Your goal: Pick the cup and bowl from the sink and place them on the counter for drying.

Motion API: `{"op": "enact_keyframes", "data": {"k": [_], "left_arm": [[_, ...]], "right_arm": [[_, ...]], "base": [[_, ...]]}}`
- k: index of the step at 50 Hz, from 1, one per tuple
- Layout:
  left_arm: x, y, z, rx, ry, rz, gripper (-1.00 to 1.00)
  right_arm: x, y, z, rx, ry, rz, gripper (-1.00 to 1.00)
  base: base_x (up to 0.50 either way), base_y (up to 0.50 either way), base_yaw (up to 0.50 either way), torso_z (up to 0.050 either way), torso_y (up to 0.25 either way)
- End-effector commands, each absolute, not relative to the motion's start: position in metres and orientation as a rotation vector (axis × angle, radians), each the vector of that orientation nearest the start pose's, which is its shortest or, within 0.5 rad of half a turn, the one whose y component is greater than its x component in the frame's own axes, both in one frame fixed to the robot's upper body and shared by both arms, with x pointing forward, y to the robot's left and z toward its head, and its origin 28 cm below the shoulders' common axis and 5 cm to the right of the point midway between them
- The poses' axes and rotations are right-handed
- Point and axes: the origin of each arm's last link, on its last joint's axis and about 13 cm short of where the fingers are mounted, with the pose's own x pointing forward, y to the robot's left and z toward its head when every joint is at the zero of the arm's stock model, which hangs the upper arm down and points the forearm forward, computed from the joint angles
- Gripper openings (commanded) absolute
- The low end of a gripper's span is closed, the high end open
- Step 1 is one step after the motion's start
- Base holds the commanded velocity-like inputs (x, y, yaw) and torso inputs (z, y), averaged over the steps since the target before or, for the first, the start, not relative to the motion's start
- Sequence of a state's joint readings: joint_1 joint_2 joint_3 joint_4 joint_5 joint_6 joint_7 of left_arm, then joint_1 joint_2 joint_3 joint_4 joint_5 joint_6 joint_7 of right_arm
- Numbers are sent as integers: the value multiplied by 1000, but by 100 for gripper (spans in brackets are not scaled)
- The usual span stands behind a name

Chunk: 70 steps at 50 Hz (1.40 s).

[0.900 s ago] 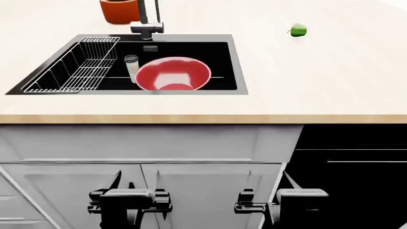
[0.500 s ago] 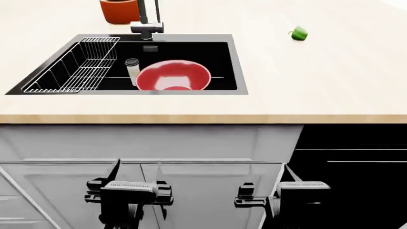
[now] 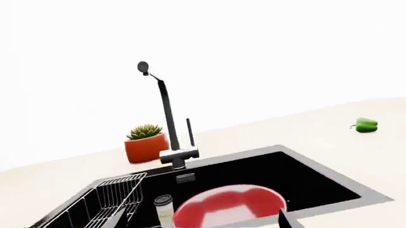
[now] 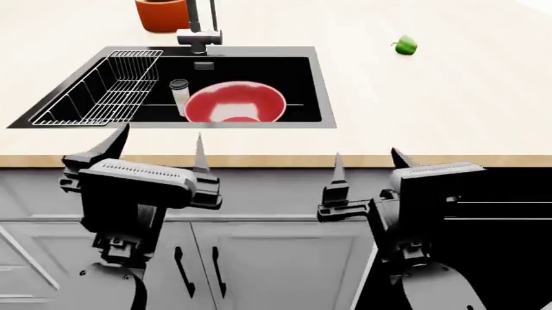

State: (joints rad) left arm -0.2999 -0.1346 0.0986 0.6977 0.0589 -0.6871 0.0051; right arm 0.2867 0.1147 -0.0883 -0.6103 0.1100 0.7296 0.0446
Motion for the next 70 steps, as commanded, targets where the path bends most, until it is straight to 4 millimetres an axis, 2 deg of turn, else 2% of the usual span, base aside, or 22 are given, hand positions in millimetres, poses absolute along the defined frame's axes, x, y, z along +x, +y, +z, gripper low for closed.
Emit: {"op": "enact_keyframes", "data": {"k": [1, 6, 15, 21, 32, 44, 70], "left_arm": [[212, 237, 219, 239, -355, -206, 100], [204, 251, 249, 253, -403, -326, 100], [191, 279, 296, 232, -420, -463, 100], [179, 292, 324, 224, -431, -514, 100], [159, 306, 347, 238, -480, -529, 100], [150, 313, 358, 246, -532, -527, 100], [146, 316, 364, 267, -527, -541, 100]], "right_arm": [[223, -110, 213, -83, -258, 267, 100], [217, -125, 241, -151, -285, 362, 100], [206, -155, 291, -118, -315, 457, 100], [187, -167, 323, -148, -333, 507, 100], [160, -189, 362, -208, -342, 500, 100], [149, -197, 379, -250, -352, 475, 100], [143, -201, 387, -286, -352, 474, 100]], "base": [[0, 0, 0, 0, 0], [0, 0, 0, 0, 0], [0, 0, 0, 0, 0], [0, 0, 0, 0, 0], [0, 0, 0, 0, 0], [0, 0, 0, 30, 0], [0, 0, 0, 50, 0]]}}
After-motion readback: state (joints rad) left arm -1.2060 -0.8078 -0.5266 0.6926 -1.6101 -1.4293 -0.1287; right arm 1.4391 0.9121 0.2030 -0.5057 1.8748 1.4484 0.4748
